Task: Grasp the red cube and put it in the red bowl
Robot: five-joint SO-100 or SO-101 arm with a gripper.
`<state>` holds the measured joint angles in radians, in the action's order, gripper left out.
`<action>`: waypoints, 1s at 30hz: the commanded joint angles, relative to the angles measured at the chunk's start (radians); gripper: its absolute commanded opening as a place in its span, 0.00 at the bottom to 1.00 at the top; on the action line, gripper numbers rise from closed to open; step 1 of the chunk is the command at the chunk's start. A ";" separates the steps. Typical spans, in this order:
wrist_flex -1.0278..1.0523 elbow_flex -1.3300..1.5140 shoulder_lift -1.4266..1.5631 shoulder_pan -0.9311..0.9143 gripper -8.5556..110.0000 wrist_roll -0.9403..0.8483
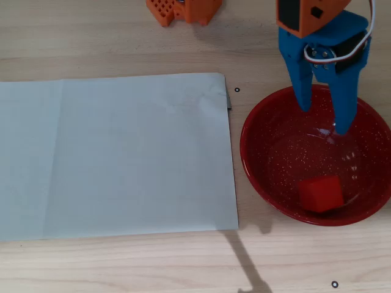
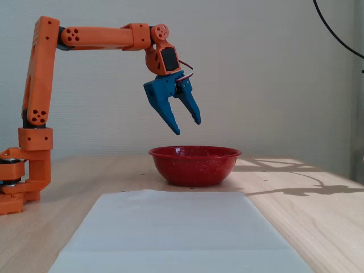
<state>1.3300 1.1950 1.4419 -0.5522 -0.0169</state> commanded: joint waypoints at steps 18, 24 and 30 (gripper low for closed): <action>0.244 0.038 0.546 0.325 0.08 -0.035; 0.087 0.359 0.815 0.436 0.08 -0.029; -0.072 0.670 1.066 0.483 0.07 -0.021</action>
<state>1.3131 1.8791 2.4237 -0.1181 -0.0322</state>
